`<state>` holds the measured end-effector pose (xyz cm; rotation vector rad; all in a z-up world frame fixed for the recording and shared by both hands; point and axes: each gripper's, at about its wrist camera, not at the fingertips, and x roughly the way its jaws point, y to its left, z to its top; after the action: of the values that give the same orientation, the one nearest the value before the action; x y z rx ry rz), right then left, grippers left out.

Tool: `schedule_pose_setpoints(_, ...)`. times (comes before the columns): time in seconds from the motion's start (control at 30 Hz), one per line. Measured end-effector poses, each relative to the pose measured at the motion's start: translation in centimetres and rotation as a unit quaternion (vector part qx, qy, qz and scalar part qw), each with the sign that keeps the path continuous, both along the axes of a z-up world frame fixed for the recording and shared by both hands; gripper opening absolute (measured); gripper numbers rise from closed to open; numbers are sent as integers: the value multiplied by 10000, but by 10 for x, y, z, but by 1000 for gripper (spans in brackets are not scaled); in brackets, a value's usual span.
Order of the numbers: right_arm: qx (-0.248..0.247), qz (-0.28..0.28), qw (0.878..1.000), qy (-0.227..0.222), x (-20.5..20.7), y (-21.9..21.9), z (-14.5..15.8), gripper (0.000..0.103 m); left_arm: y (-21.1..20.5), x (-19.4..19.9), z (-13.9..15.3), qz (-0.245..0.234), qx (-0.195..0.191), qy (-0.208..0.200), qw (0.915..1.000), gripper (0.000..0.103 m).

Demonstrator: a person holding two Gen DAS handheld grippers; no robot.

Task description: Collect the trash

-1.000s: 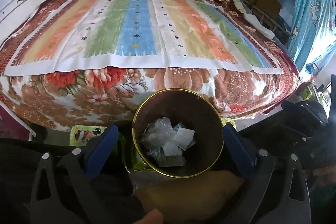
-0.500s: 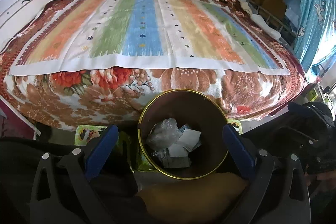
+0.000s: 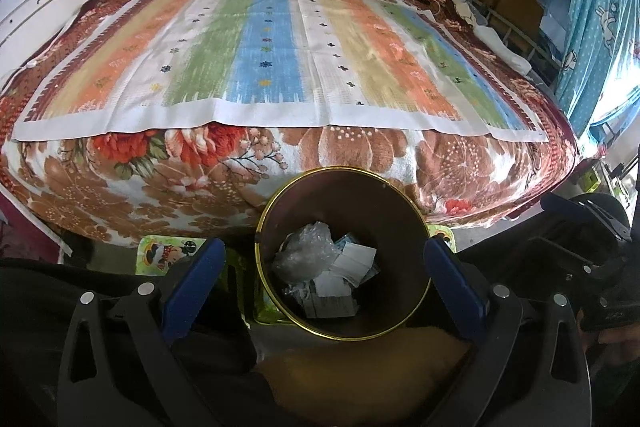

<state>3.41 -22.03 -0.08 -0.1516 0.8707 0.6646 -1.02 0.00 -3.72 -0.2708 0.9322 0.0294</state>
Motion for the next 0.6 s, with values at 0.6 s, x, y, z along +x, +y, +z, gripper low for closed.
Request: schedule_pose_setpoints(0.6, 34, -17, 10000, 54, -2, 4, -5, 94, 0, 0, 0, 14, -3, 19, 10000, 97)
